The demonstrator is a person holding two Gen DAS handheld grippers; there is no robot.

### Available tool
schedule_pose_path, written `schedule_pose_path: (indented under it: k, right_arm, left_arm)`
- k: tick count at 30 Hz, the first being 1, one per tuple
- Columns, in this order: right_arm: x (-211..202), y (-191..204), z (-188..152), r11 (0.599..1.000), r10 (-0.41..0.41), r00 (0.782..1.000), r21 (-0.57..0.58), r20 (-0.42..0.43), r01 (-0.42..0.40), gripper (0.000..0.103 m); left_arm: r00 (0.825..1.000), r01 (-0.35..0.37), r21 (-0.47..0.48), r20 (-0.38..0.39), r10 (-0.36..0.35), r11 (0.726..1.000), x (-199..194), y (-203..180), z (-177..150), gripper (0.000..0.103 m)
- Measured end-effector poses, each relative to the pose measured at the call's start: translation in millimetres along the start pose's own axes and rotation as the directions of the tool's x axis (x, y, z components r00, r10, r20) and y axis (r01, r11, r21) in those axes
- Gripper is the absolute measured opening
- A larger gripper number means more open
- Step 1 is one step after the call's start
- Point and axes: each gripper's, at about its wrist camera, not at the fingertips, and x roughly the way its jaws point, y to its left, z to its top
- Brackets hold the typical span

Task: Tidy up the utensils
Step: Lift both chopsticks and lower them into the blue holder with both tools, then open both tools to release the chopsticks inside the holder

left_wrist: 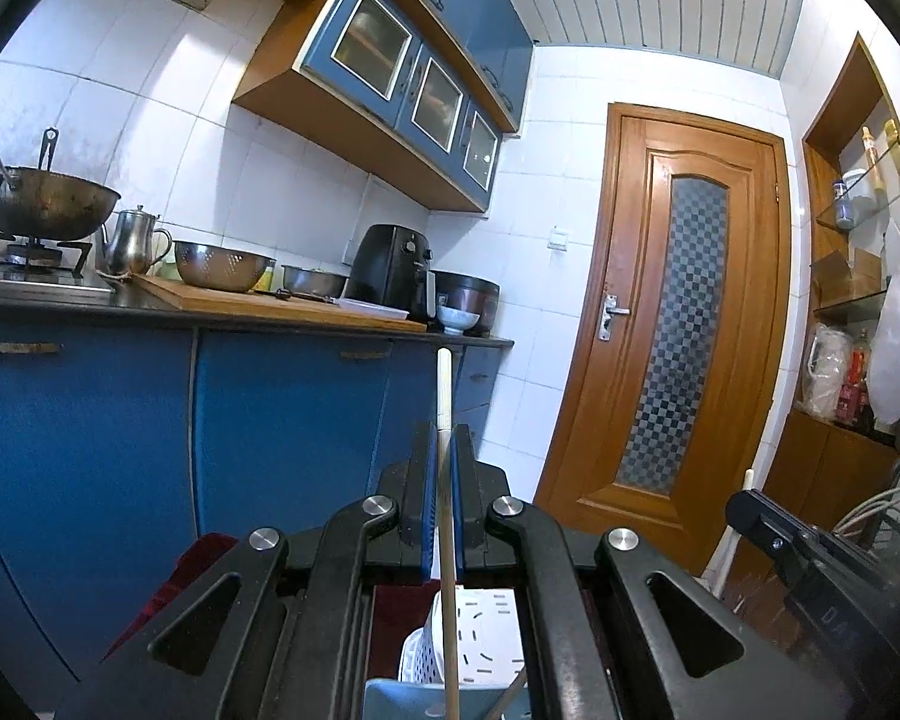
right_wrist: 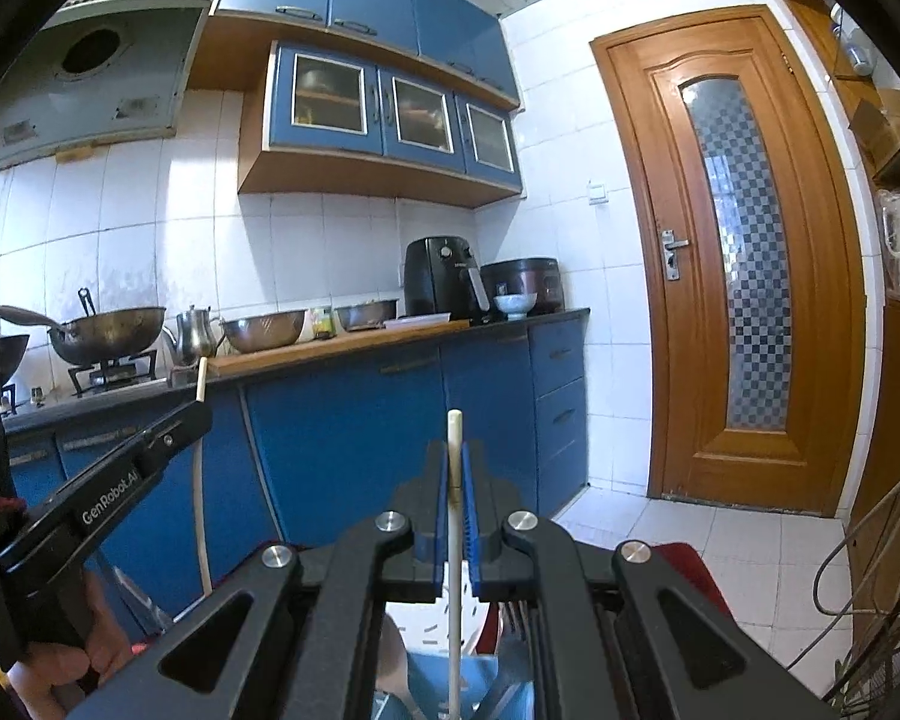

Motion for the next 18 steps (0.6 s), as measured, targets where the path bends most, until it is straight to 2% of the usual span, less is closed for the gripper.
schedule_pose_path:
  k: [5,6,8,11,14,18]
  right_arm:
    - [0,-3,-7,1.0,0.025,0.999,0.014,-0.032,-0.024,0.01]
    - [-1,-3,-8,1.0,0.026,0.999,0.017,-0.037,-0.026,0.013]
    - [-2,-5,-8,0.999,0.036,0.998,0.026,-0.042,-0.035,0.029]
    - [-6,-5,-9,0.999,0.043,0.998,0.034,-0.044,-0.042,0.029]
    - [-9,-5,-8,0.998,0.044,0.998,0.035,-0.042,-0.043,0.029]
    - [-18,-6,-5,0.997,0.054,0.998,0.056,-0.041,-0.051,0.029]
  left_arm:
    - [0.999,0.016,0.021,-0.036,-0.016,1.0,0,-3,-9,0.002]
    - [0.999,0.021,0.027,-0.047,-0.02,0.999,1,-4,-11,0.002]
    - [0.998,0.028,0.034,-0.065,-0.026,0.999,1,-6,-13,0.002]
    - [0.996,0.031,0.041,-0.083,-0.028,0.999,-1,-8,-16,0.005]
    - [0.994,0.045,0.034,-0.104,-0.042,0.998,-2,-8,-16,0.02]
    - [0.993,0.048,0.037,-0.111,-0.043,0.998,-8,-11,-14,0.022]
